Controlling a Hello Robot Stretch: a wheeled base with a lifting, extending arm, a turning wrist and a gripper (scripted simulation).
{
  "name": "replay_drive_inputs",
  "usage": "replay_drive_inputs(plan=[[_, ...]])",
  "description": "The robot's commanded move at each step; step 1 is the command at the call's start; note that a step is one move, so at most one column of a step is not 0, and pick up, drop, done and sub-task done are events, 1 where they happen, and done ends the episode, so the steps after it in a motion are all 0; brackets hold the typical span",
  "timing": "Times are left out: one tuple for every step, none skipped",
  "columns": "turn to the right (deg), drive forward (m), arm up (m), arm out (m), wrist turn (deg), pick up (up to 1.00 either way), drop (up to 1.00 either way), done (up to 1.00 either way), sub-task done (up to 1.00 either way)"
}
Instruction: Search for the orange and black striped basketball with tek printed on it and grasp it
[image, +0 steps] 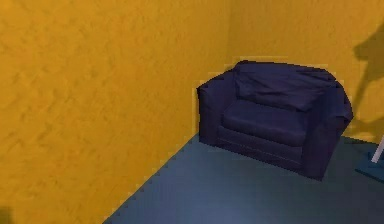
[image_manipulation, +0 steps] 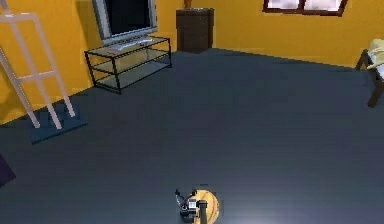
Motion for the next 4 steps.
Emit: replay_drive_inputs(plan=[[0.0,0.0,0.0,0.0,21.0,0.0,0.0,0.0,0.0],[0.0,0.0,-0.3,0.0,0.0,0.0,0.0,0.0,0.0],[0.0,0.0,0.0,0.0,0.0,1.0,0.0,0.0,0.0],[0.0,0.0,0.1,0.0,0.0,0.0,0.0,0.0,0.0]])
